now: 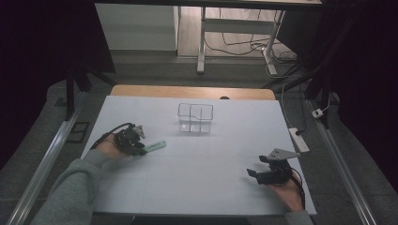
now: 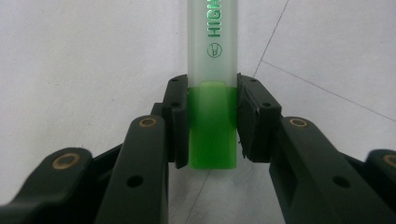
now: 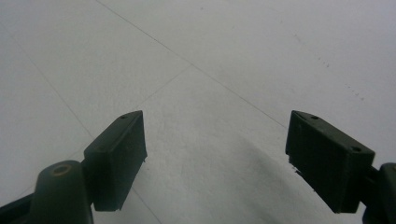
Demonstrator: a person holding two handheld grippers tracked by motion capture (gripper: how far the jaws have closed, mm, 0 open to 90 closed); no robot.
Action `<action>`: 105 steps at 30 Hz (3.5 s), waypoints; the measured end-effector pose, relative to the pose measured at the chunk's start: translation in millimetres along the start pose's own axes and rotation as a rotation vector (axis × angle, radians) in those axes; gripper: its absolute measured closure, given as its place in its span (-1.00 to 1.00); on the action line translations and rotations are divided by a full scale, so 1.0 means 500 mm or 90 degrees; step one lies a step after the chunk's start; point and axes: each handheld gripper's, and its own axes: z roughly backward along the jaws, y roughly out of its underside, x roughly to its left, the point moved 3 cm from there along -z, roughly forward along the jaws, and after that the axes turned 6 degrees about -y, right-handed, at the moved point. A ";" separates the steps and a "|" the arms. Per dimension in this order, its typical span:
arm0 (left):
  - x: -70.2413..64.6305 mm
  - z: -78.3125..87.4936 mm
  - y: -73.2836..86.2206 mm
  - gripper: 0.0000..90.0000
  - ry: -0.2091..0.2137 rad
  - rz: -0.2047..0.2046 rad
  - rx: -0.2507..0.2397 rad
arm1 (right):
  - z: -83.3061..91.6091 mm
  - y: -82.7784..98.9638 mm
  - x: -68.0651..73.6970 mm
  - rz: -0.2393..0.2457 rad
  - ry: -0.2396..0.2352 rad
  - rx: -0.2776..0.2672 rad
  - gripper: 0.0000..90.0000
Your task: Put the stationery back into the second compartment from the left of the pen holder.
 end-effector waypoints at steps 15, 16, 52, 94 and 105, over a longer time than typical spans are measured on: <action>-0.011 0.024 0.000 0.48 -0.008 0.026 -0.044 | 0.003 -0.001 0.000 0.000 0.002 -0.005 -0.56; -0.013 0.027 0.000 0.48 -0.010 0.028 -0.049 | 0.004 -0.001 0.000 0.000 0.003 -0.005 -0.56; -0.118 0.073 -0.037 0.48 -0.010 0.036 -0.187 | 0.006 -0.006 0.005 0.005 0.005 -0.015 -0.56; -0.226 0.045 -0.157 0.48 0.053 -0.048 -0.239 | -0.017 -0.041 0.051 0.051 -0.021 -0.020 -0.52; -0.237 0.030 -0.175 0.48 0.059 -0.070 -0.219 | -0.036 -0.073 0.081 0.092 -0.044 -0.018 -0.47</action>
